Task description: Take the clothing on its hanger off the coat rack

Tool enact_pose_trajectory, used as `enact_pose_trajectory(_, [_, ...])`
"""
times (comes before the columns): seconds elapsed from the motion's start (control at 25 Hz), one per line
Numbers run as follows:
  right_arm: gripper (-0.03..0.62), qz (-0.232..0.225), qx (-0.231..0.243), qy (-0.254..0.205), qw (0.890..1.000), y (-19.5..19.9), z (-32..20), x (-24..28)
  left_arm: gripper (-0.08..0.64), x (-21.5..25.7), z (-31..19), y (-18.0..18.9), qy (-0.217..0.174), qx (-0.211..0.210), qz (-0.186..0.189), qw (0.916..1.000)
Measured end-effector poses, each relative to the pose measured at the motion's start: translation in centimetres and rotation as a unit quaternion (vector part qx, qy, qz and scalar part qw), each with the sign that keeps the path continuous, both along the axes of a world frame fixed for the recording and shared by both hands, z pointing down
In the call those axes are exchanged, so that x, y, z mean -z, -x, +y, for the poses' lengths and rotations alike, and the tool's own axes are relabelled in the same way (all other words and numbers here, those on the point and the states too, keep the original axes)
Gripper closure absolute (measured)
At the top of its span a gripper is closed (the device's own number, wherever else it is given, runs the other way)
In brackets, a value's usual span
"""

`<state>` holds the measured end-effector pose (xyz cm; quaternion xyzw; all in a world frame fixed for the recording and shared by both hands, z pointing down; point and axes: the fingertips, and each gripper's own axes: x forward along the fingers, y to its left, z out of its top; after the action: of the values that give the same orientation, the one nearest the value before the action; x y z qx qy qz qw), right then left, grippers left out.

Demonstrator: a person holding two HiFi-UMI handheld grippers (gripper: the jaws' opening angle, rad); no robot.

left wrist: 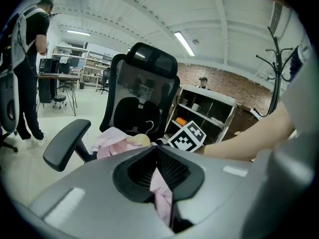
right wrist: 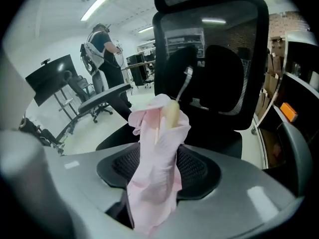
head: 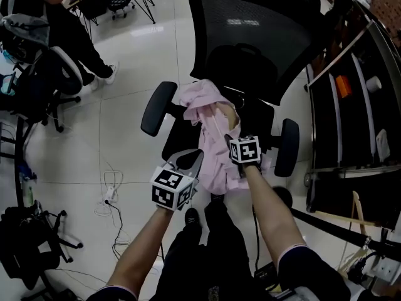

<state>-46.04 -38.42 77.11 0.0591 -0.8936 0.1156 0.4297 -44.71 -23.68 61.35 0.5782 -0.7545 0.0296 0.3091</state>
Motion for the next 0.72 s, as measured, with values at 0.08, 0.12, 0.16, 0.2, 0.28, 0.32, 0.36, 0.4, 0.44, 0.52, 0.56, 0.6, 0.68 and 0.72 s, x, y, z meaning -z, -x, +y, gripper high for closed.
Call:
enact_pose_trajectory(0.08, [0.36,0.007,-0.009,-0.005,1.0,-0.8,-0.4,0.0,0.549,0.1,0.1,0.0,-0.001,0.0,0.002,1.0])
enact_pose_trajectory(0.12, [0.36,0.006,-0.014,-0.009,1.0,-1.2,-0.6,0.2,0.549,0.2,0.1,0.0,-0.002,-0.001,0.003,1.0])
enact_pose_trajectory(0.16, [0.359,0.004,-0.019,-0.011,1.0,-1.5,-0.9,0.4,0.549,0.3,0.0,0.0,-0.004,-0.001,0.004,1.0])
enact_pose_trajectory(0.2, [0.359,0.0,-0.023,-0.013,1.0,-1.7,-1.2,0.8,0.549,0.4,-0.1,0.0,-0.006,-0.001,0.004,1.0])
enact_pose_trajectory(0.28, [0.36,-0.016,-0.025,-0.013,0.999,-1.8,-1.3,2.0,0.548,0.8,-0.4,-0.1,-0.01,-0.005,0.003,0.9999])
enact_pose_trajectory(0.32, [0.363,-0.028,-0.024,-0.013,0.999,-1.8,-1.3,2.8,0.549,1.0,-0.6,-0.1,-0.012,-0.007,0.001,0.9999])
enact_pose_trajectory(0.36, [0.369,-0.04,-0.024,-0.012,0.999,-1.8,-1.3,3.7,0.549,1.4,-0.8,-0.1,-0.015,-0.011,-0.002,0.9998])
enact_pose_trajectory(0.4, [0.386,-0.052,-0.025,-0.013,0.998,-1.8,-1.3,4.8,0.549,1.7,-1.1,-0.1,-0.019,-0.014,-0.004,0.9997])
enact_pose_trajectory(0.44, [0.4,-0.065,-0.026,-0.014,0.997,-1.9,-1.3,5.9,0.549,2.1,-1.4,-0.1,-0.023,-0.018,-0.007,0.9995])
enact_pose_trajectory(0.52, [0.461,-0.091,-0.028,-0.018,0.995,-2.2,-1.1,8.2,0.549,2.8,-1.8,-0.2,-0.032,-0.025,-0.012,0.9991])
enact_pose_trajectory(0.56, [0.488,-0.104,-0.027,-0.021,0.994,-2.3,-0.9,9.5,0.549,3.2,-1.9,-0.3,-0.037,-0.028,-0.014,0.9988])
enact_pose_trajectory(0.6, [0.516,-0.118,-0.023,-0.025,0.992,-2.4,-0.7,10.8,0.549,3.6,-2.1,-0.4,-0.041,-0.031,-0.017,0.9985])
enact_pose_trajectory(0.68, [0.55,-0.144,-0.012,-0.038,0.989,-2.7,-0.1,13.6,0.549,4.4,-2.5,-0.6,-0.052,-0.038,-0.021,0.9977])
enact_pose_trajectory(0.72, [0.572,-0.157,-0.006,-0.045,0.987,-2.9,0.3,15.0,0.549,5.0,-2.6,-0.7,-0.059,-0.041,-0.024,0.9971])
